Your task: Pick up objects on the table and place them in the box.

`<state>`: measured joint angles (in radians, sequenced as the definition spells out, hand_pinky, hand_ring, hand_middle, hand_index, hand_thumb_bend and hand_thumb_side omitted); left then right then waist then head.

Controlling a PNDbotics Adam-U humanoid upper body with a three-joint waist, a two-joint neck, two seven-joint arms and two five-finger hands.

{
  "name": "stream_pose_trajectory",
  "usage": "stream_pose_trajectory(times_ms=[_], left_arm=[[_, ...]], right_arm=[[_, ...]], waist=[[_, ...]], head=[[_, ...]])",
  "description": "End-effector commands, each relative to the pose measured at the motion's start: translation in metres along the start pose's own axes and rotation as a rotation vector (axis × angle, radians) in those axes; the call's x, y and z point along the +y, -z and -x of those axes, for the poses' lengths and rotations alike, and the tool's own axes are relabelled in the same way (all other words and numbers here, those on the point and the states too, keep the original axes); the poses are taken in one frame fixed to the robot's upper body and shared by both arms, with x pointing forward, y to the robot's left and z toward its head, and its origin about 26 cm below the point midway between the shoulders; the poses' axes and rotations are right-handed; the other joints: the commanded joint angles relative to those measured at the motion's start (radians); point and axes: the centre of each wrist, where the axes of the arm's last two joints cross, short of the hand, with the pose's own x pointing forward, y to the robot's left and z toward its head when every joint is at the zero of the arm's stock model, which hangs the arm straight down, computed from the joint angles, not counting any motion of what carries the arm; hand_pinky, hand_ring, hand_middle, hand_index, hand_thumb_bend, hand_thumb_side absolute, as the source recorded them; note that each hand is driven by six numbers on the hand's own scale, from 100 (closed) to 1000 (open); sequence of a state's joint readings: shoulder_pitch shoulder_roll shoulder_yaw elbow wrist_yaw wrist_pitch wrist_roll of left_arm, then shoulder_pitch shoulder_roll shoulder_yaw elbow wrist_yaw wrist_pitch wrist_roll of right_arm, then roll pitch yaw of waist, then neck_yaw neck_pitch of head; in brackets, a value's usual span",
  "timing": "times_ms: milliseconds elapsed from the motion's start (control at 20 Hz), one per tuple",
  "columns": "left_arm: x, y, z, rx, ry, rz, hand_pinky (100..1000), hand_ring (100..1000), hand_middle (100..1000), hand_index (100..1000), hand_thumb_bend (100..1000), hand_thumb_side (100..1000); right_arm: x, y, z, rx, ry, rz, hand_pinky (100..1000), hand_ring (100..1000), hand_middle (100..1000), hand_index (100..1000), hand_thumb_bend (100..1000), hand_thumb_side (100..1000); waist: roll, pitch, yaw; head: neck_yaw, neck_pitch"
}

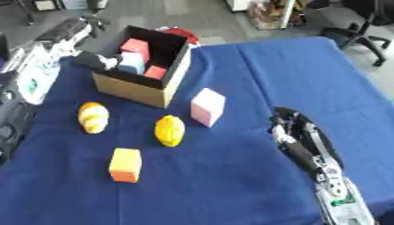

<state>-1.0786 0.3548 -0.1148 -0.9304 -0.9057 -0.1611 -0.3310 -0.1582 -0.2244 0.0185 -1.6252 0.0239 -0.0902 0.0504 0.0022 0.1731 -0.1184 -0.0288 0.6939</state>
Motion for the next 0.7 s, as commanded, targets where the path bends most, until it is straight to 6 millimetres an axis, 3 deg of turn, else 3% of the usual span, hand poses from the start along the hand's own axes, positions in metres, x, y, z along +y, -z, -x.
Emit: stream_pose_trajectory(times_ms=[50, 300, 450, 700], left_arm=[[0.040, -0.020, 0.009, -0.091, 0.054, -0.003, 825, 746, 754, 904, 381, 343], [0.050, -0.051, 0.022, -0.167, 0.128, 0.128, 817, 741, 745, 896, 424, 359], [0.037, -0.061, 0.028, -0.179, 0.172, 0.266, 816, 743, 750, 896, 469, 410], [0.003, -0.056, 0.031, -0.161, 0.222, 0.474, 811, 747, 755, 901, 523, 508]], right_arm=[[-0.006, 0.003, -0.005, -0.020, -0.021, 0.005, 739, 617, 669, 816, 100, 402], [-0.008, 0.002, -0.005, -0.017, -0.029, 0.006, 739, 617, 669, 816, 100, 403], [-0.008, 0.002, -0.004, -0.015, -0.031, 0.003, 740, 617, 669, 814, 100, 402], [-0.007, 0.002, -0.005, -0.016, -0.030, 0.000, 740, 617, 669, 815, 100, 402]], waist=[[-0.005, -0.018, 0.004], [0.002, -0.021, 0.016], [0.005, -0.025, 0.019], [0.004, -0.027, 0.018]], head=[[-0.009, -0.005], [-0.022, -0.005], [-0.032, -0.001], [-0.034, -0.001]])
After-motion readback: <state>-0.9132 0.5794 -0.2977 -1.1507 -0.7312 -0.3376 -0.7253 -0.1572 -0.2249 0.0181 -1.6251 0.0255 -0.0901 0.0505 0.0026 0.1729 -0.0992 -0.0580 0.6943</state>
